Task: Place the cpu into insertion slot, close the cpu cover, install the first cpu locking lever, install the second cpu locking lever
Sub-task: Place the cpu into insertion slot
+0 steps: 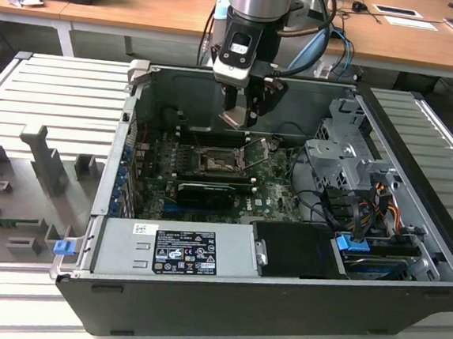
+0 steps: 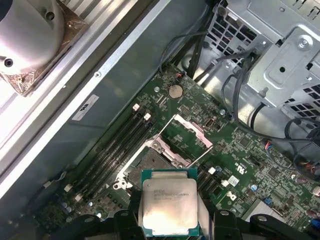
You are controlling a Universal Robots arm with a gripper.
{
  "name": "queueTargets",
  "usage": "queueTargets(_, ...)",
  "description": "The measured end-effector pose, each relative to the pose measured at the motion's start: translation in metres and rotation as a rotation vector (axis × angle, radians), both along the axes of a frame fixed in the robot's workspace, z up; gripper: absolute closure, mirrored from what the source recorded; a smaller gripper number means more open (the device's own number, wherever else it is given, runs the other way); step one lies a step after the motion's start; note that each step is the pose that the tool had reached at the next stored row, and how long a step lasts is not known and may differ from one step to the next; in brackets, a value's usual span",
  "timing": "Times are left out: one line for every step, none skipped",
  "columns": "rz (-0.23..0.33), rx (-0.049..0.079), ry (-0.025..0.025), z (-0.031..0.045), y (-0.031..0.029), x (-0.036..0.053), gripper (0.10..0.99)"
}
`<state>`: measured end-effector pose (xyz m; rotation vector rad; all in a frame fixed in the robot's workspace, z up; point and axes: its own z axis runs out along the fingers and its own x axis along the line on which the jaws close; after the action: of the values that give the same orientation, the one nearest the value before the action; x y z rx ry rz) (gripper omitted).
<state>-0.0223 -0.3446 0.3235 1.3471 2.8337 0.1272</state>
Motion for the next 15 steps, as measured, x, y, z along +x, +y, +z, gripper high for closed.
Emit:
queueTargets(-0.014,0.0,0.0001,-0.0004,0.0,0.0,0.561)
queueTargets(-0.025,0.0,0.0,-0.0007,0.0,0.0,0.561)
queueTargets(-0.031,0.0,0.0,-0.0009,0.0,0.0,0.561)
queueTargets(-0.037,0.0,0.0,-0.0011,0.0,0.0,0.561)
queueTargets(-0.045,0.0,0.0,-0.0014,0.0,0.0,0.561)
queueTargets(-0.057,0.0,0.0,-0.0018,0.0,0.0,0.561)
queueTargets(-0.064,0.0,0.0,-0.002,0.0,0.0,0.561)
queueTargets(-0.071,0.0,0.0,-0.0025,0.0,0.0,0.561)
queueTargets(-0.075,0.0,0.0,-0.0027,0.0,0.0,0.561)
queueTargets(-0.081,0.0,0.0,-0.003,0.0,0.0,0.561)
queueTargets(-0.086,0.0,0.0,-0.0032,0.0,0.0,0.561)
queueTargets(-0.09,0.0,0.0001,-0.0034,0.0,0.0,0.561)
queueTargets(-0.097,0.0,0.0001,-0.0037,0.0,0.0,0.561)
queueTargets(-0.102,0.0,0.0,-0.0039,0.0,0.0,0.561)
queueTargets(-0.106,0.0,0.0,-0.0041,0.0,0.0,0.561)
